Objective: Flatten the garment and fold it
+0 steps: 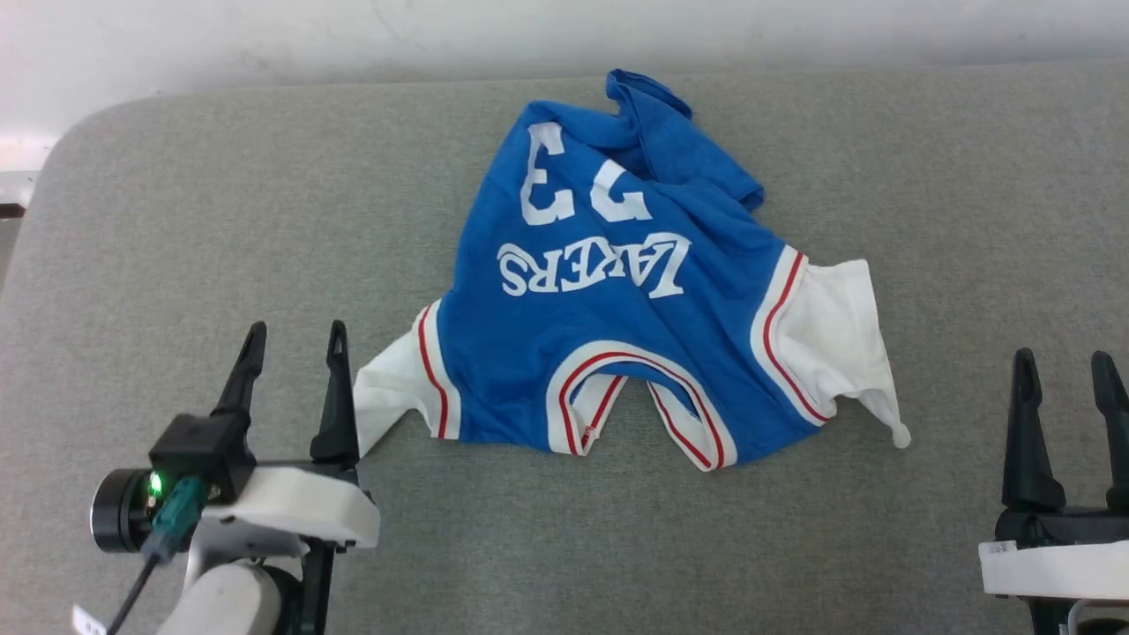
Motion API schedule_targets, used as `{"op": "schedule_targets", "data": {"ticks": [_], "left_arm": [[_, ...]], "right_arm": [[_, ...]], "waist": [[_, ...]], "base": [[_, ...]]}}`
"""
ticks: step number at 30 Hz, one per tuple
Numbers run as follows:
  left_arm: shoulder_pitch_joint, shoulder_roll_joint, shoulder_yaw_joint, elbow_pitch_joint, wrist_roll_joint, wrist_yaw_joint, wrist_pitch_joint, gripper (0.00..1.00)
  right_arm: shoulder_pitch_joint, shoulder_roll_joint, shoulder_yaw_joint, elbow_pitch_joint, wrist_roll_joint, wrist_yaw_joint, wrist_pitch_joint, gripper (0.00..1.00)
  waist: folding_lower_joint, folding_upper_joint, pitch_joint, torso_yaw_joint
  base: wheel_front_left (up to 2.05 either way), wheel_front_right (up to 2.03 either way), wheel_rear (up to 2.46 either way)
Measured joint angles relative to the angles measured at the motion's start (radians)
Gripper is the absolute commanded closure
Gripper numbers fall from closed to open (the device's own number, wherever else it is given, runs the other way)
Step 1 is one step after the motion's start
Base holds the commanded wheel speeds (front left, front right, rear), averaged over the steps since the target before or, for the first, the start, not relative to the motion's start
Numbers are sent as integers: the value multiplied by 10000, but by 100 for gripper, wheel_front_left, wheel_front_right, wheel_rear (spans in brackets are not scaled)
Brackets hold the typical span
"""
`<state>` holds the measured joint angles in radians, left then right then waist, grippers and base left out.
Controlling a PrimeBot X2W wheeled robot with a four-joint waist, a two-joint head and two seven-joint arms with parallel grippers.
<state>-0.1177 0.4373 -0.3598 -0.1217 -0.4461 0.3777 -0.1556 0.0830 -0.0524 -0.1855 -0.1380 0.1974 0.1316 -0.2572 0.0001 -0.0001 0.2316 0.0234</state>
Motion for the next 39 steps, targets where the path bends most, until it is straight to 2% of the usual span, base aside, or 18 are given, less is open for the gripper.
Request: {"op": "schedule_targets", "data": {"ticks": [7, 15, 18, 23, 24, 25, 26, 28, 32, 36, 39], "left_arm": [[-272, 426, -407, 748, -107, -347, 1626, 0], [-1031, 851, -984, 1793, -548, -1101, 3741, 0], [-1272, 993, -1141, 2190, -575, -1149, 4437, 0], [-1665, 1118, -1220, 2466, -706, -1396, 5014, 0], [-1726, 1120, -1233, 2479, -757, -1423, 5091, 65], [-1757, 1120, -1250, 2476, -786, -1496, 5091, 73], [-1761, 1106, -1252, 2476, -869, -1574, 5087, 100], [-1760, 1026, -1279, 2454, -1045, -1707, 5056, 100], [-1689, 857, -1152, 2405, -1252, -1707, 4675, 100], [-1371, 731, -1018, 2079, -1220, -1432, 3996, 100], [-1212, 715, -928, 1599, -1064, -1206, 3557, 100]], "right_arm": [[-1, -2, -46, 2, 0, -2, 0, 0], [-22, 0, -44, 0, -4, -2, 0, 0], [-42, -2, -36, -8, -29, -2, 0, 0], [-96, -2, -40, -54, -29, -2, 0, 0], [-115, -2, -44, -56, -29, -2, 2, 0], [-130, -2, -48, -56, -29, 0, 0, 0], [-150, 0, -54, -54, -29, -2, 0, 0], [-177, -2, -63, -52, -29, -2, 0, 0], [-213, 0, -56, -38, -33, -2, 0, 0], [-351, -2, -40, -107, -205, -2, 113, 0], [-619, -2, 121, -182, -288, -2, 677, 0]], "waist": [[0, 0, 169, -277], [0, 0, 332, -422], [0, 0, 386, -447], [0, 0, 547, -494], [0, 0, 583, -503], [0, 0, 618, -512], [0, 0, 649, -520], [0, 0, 706, -527], [1, 0, 713, -499], [0, 0, 581, -425], [0, 0, 462, -342]], "base": [[0, 0, 0], [0, 0, 0], [0, 0, 0], [0, 0, 0], [0, 0, 0], [0, 0, 0], [0, 0, 0], [0, 0, 0], [0, 0, 0], [0, 0, 0], [0, 0, 0]]}}
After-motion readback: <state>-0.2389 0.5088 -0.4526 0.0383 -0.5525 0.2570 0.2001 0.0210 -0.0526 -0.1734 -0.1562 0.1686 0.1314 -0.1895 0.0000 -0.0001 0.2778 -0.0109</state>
